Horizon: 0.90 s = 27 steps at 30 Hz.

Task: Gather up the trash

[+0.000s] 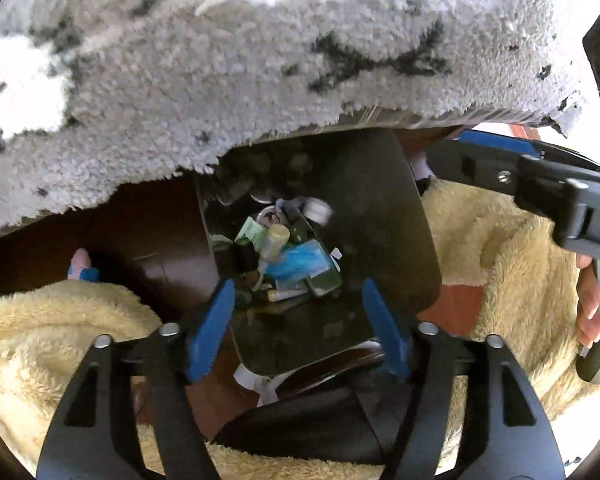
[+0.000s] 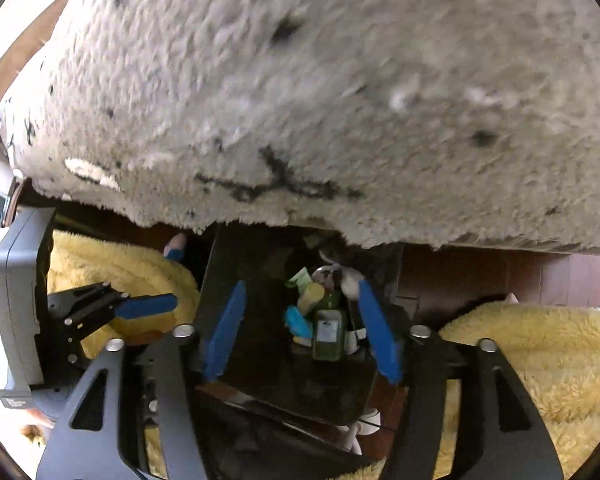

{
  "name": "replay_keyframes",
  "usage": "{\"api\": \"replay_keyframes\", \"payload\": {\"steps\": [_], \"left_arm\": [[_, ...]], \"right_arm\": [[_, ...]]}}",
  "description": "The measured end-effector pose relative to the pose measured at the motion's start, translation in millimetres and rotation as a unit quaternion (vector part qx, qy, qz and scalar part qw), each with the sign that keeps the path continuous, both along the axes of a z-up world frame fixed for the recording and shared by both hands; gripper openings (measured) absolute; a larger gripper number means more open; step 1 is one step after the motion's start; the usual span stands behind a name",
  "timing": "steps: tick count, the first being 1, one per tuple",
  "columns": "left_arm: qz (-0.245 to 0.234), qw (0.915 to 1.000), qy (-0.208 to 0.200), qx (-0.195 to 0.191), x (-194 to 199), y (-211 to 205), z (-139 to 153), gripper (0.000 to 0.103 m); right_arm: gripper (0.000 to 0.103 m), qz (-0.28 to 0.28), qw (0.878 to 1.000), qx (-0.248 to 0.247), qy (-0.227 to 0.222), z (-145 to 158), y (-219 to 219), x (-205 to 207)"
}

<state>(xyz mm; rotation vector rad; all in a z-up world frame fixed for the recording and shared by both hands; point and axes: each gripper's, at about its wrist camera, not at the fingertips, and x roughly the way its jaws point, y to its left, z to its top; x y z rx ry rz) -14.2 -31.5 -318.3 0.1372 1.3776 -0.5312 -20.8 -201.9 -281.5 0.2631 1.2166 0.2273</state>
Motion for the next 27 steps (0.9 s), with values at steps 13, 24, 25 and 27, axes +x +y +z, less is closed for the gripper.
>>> {"api": "replay_keyframes", "payload": {"steps": [13,24,25,27], "left_arm": [[0.032,0.9843,-0.173,-0.018,5.3,18.1,120.3,0.089],[0.077,0.9124,-0.396,-0.071,1.1,26.8,286.9,0.093],[0.082,0.9058,-0.409,-0.075,-0.5,27.7,296.8,0.093],[0.089,0.8935,-0.433,-0.08,-3.2,28.0,314.4,0.094]], "right_arm": [[0.099,-0.037,0.983,-0.116,-0.14,99.4,-14.3,-13.0],[0.099,-0.113,0.922,-0.126,-0.349,254.1,-29.1,-37.2],[0.099,-0.118,0.917,-0.125,-0.36,262.0,-30.0,-39.4],[0.099,-0.12,0.907,-0.118,-0.385,279.4,-30.9,-42.1]]}}
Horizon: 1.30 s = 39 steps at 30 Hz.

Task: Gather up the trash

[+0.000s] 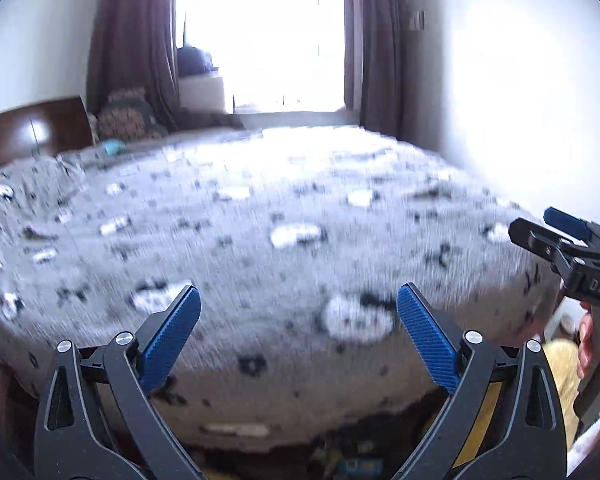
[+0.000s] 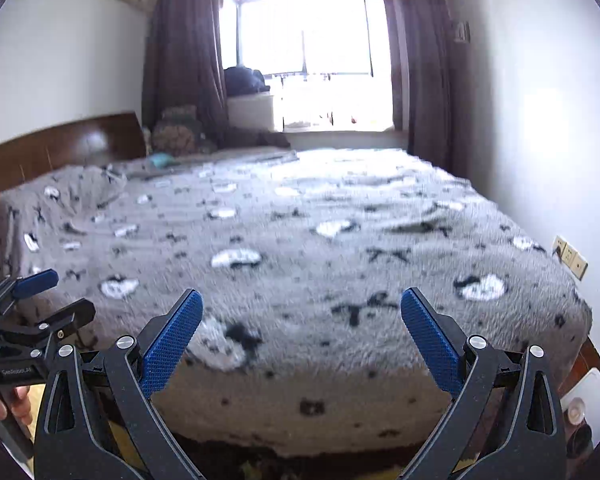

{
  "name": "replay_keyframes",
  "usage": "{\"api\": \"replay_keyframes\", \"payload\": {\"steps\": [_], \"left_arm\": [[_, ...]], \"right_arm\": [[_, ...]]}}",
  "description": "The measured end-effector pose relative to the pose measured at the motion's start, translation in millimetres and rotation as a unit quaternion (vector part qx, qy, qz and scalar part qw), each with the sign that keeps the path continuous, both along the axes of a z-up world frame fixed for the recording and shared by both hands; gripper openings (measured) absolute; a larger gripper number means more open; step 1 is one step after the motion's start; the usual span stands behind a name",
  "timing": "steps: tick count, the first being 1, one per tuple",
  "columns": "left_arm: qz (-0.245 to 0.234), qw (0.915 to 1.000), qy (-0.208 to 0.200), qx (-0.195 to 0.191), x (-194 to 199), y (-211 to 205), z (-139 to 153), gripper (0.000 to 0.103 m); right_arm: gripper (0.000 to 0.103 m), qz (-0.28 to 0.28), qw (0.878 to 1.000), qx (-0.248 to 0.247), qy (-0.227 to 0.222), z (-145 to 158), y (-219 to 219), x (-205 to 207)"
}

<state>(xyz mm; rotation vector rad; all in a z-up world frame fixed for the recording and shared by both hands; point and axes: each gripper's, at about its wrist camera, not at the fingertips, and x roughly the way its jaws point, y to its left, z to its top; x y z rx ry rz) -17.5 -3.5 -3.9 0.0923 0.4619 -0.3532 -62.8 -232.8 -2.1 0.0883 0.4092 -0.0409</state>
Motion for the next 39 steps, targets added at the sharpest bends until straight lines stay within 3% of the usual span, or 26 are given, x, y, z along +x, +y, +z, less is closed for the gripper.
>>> {"api": "replay_keyframes", "payload": {"steps": [5,9,18,39], "left_arm": [[0.014,0.9988,-0.041,-0.021,-3.5,0.9,34.0,0.095],[0.016,0.9986,-0.037,-0.033,-3.9,1.3,41.7,0.095],[0.028,0.9989,-0.011,-0.036,-5.9,8.2,19.8,0.095],[0.03,0.9989,-0.01,-0.035,-6.8,9.8,19.4,0.095]], "right_arm": [[0.1,-0.004,0.999,-0.004,-0.04,34.0,-3.0,-3.5],[0.1,-0.023,0.998,-0.009,-0.062,48.0,-0.2,-8.4],[0.1,-0.039,0.998,-0.006,-0.051,36.9,3.4,-13.6],[0.1,-0.02,0.999,-0.005,-0.03,27.8,16.4,-5.8]]}}
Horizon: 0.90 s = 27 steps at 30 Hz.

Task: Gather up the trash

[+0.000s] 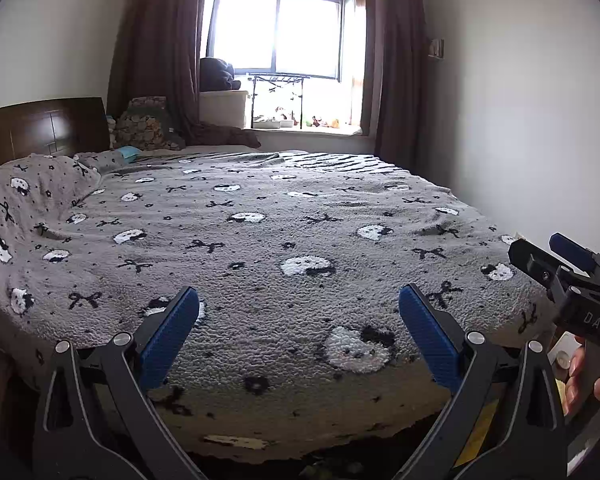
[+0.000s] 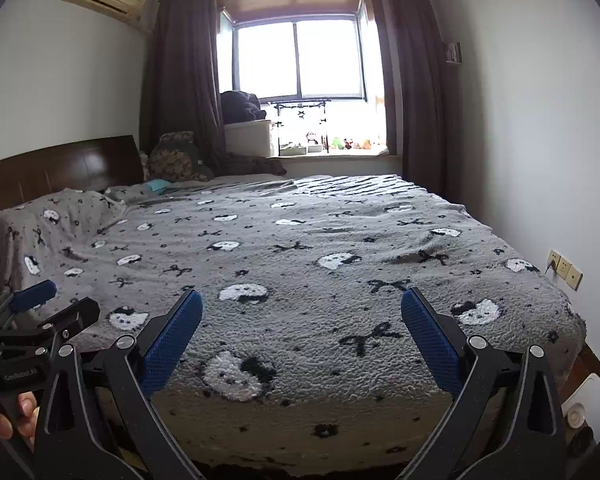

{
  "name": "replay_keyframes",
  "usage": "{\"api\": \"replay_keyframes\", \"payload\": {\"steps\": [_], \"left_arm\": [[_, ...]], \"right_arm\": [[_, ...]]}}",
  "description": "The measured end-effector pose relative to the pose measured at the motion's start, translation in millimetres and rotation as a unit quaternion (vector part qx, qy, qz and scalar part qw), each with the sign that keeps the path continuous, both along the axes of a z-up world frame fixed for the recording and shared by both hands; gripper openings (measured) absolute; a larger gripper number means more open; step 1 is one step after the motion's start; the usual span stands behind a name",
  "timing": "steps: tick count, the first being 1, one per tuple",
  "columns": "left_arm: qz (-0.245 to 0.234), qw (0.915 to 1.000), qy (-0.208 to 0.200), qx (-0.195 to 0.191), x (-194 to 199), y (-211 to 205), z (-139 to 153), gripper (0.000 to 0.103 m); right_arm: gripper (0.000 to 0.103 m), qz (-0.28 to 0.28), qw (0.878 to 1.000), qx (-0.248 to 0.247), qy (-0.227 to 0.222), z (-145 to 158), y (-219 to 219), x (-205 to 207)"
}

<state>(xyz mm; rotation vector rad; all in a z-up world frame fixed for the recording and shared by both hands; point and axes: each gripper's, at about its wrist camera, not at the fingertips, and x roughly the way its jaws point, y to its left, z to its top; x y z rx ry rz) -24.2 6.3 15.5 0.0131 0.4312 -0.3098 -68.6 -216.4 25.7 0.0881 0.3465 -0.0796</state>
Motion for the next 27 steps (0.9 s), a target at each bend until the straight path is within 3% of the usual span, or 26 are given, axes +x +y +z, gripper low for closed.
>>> {"api": "replay_keyframes", "payload": {"steps": [27], "left_arm": [[-0.002,1.0,0.003,-0.003,-2.0,-4.0,-0.6,0.095]], "right_arm": [[0.1,0.011,1.0,0.0,0.003,-1.3,7.3,1.1]]}}
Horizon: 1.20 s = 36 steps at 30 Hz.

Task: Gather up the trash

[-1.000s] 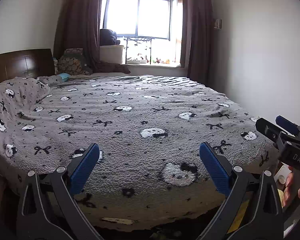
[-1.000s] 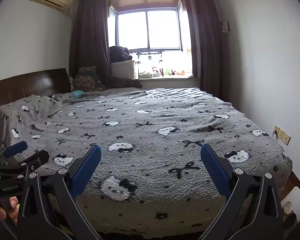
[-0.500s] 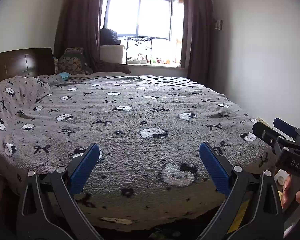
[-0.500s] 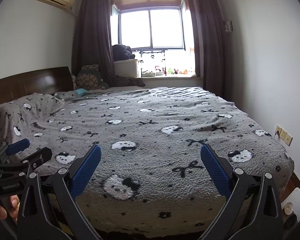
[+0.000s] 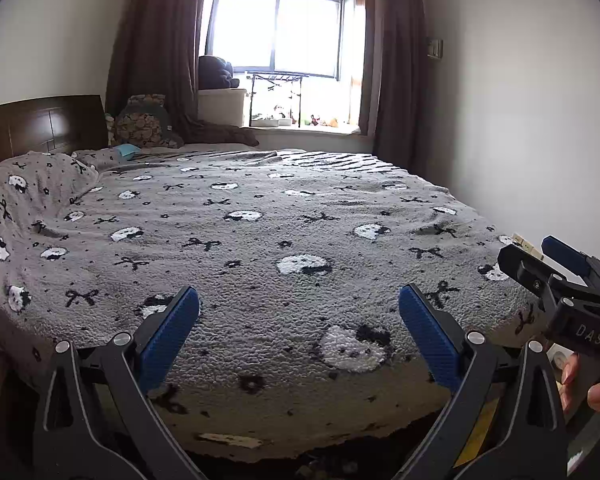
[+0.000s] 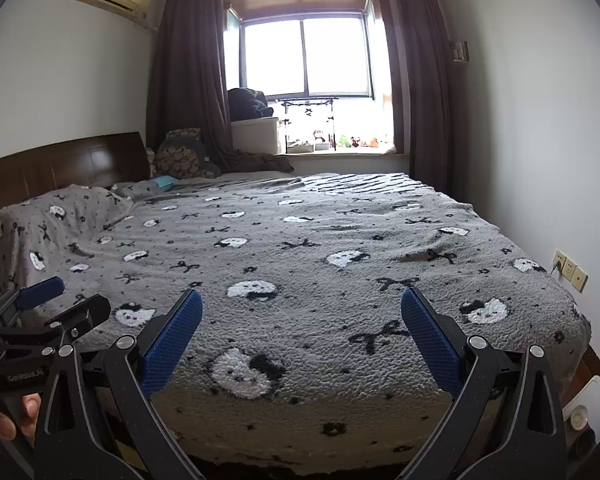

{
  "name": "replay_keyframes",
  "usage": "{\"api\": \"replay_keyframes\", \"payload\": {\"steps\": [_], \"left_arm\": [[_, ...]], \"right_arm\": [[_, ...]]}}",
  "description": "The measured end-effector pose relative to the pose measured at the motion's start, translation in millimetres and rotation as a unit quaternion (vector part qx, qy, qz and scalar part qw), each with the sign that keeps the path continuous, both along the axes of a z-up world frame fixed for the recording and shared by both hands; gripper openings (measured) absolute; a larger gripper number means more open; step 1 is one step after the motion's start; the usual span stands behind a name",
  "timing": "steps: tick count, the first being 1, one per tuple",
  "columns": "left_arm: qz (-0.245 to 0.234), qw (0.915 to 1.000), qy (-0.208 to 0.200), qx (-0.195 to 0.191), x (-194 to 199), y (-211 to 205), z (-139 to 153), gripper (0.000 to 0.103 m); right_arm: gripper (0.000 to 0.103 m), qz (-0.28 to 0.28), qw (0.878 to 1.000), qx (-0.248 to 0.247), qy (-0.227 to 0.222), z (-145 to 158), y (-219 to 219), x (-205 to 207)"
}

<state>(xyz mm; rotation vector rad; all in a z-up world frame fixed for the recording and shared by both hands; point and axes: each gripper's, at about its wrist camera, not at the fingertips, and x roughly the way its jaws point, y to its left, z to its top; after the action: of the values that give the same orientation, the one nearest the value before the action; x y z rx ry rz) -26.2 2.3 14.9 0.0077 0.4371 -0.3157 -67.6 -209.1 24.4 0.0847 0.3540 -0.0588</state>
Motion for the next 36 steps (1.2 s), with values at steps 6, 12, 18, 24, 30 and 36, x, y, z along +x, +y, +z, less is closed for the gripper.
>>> {"api": "replay_keyframes", "payload": {"steps": [6,12,18,24,30,36], "left_arm": [[0.001,1.0,0.002,-0.003,-0.9,-0.3,-0.1,0.095],[0.006,1.0,0.002,-0.002,-1.5,0.2,0.1,0.095],[0.004,1.0,0.003,-0.002,-2.1,-0.5,-0.7,0.095],[0.003,1.0,0.003,-0.003,-2.6,-1.2,-0.9,0.095],[0.003,1.0,0.004,-0.003,-2.4,-1.3,-1.1,0.095],[0.003,1.0,0.004,-0.003,-3.0,-1.4,-1.5,0.095]], "right_arm": [[0.1,0.002,1.0,0.002,0.003,-3.3,1.5,0.3],[0.1,0.002,1.0,0.004,0.003,-4.3,1.3,0.1],[0.1,0.001,1.0,0.005,0.003,-4.9,1.5,-1.3],[0.1,0.002,1.0,0.004,0.007,-6.2,4.7,-0.5],[0.1,0.002,1.0,0.004,0.007,-5.7,6.9,-0.8],[0.1,0.001,1.0,0.005,0.008,-5.7,6.5,-0.9]]}}
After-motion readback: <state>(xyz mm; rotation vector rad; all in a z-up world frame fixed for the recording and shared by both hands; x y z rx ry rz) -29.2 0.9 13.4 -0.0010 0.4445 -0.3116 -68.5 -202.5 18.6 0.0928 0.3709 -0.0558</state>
